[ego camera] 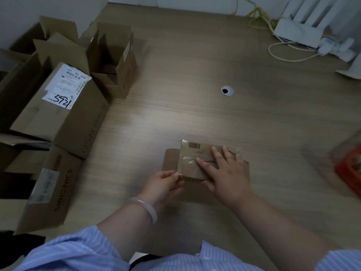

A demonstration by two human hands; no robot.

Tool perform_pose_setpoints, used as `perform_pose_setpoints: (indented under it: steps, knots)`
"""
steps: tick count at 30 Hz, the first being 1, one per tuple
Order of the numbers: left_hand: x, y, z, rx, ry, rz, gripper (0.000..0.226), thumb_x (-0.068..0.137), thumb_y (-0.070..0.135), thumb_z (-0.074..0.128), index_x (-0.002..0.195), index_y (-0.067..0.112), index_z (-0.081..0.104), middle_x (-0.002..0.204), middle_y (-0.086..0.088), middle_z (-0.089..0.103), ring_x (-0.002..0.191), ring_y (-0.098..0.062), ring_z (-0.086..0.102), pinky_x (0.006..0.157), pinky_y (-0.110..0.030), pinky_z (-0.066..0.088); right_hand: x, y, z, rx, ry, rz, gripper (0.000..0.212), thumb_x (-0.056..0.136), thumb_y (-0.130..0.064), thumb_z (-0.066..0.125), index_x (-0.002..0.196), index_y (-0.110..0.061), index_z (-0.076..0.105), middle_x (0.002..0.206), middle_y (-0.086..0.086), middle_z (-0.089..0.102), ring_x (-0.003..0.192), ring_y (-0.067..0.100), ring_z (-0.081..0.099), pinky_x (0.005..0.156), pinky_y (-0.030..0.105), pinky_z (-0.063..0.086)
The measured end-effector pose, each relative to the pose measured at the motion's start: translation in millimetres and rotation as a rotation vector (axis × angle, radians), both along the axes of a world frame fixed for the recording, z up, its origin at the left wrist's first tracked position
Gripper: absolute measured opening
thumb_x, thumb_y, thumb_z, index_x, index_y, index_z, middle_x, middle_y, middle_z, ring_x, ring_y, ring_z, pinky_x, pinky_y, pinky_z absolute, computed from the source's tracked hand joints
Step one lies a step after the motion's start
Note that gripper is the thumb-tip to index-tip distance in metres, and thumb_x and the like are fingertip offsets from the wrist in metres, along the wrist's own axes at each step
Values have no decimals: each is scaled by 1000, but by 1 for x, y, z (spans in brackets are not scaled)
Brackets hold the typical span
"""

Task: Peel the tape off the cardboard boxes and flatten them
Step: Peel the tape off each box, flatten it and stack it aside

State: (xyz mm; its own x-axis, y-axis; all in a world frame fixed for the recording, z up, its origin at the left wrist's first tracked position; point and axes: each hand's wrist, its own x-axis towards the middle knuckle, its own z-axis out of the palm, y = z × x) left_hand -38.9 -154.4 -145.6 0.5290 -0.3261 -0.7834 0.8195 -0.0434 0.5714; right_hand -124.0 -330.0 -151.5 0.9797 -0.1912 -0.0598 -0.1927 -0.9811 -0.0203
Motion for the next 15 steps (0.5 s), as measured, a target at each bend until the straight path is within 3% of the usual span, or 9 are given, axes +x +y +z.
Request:
perform_pose_setpoints:
  steps: [6, 9, 15]
  knots:
    - [3, 1, 2, 23, 7, -8, 16, 92, -2, 54, 106, 3, 53, 80, -11, 63, 65, -13, 62, 66, -32, 57, 0, 1, 0, 6, 11, -5, 77, 62, -55, 77, 132, -42, 50, 141, 18, 46, 128, 46, 42, 100, 67, 32]
    - [2, 0, 3, 47, -69, -30, 11, 90, -2, 57, 99, 3, 55, 81, -12, 63, 69, -17, 62, 58, -29, 58, 0, 1, 1, 8, 10, -10, 77, 61, -54, 78, 132, -42, 51, 141, 18, 47, 128, 46, 43, 99, 68, 33]
    - [-7, -3, 0, 153, -114, -87, 13, 90, 17, 63, 86, 5, 59, 81, -9, 67, 74, -18, 66, 59, -31, 52, 1, 1, -1, 6, -3, -10, 77, 60, -54, 79, 131, -41, 52, 140, 19, 48, 127, 46, 44, 97, 68, 35]
